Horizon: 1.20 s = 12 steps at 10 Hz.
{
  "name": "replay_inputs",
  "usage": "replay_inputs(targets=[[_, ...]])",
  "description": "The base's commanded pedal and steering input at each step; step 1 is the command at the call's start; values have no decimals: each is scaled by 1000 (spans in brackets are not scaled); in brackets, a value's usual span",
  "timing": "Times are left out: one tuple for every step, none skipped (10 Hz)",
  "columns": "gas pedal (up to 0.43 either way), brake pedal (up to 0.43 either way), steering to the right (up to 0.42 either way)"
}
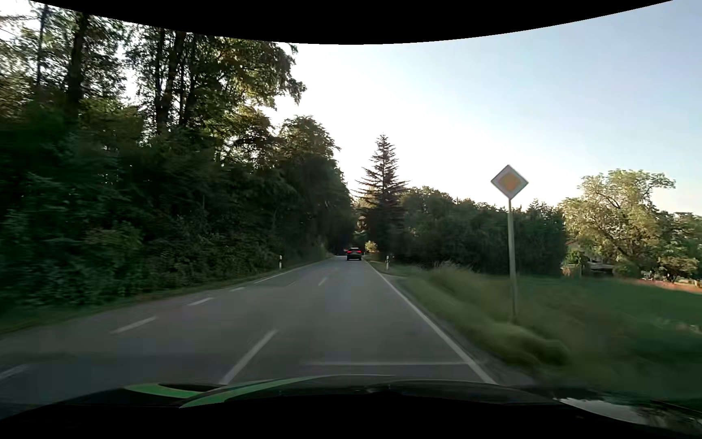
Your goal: Follow the waypoints while adhering to traffic rules and regulations
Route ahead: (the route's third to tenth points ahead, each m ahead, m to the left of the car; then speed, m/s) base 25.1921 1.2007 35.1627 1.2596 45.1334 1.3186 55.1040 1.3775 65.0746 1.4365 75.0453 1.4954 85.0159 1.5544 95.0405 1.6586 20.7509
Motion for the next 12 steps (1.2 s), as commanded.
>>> replay_inputs(targets=[[47, 0, 1], [47, 0, 0], [47, 0, -1], [47, 0, -1], [59, 0, -1], [59, 0, -1], [59, 0, -1], [67, 0, -2], [67, 0, -2], [79, 0, -3], [79, 0, -3], [79, 0, -3]])
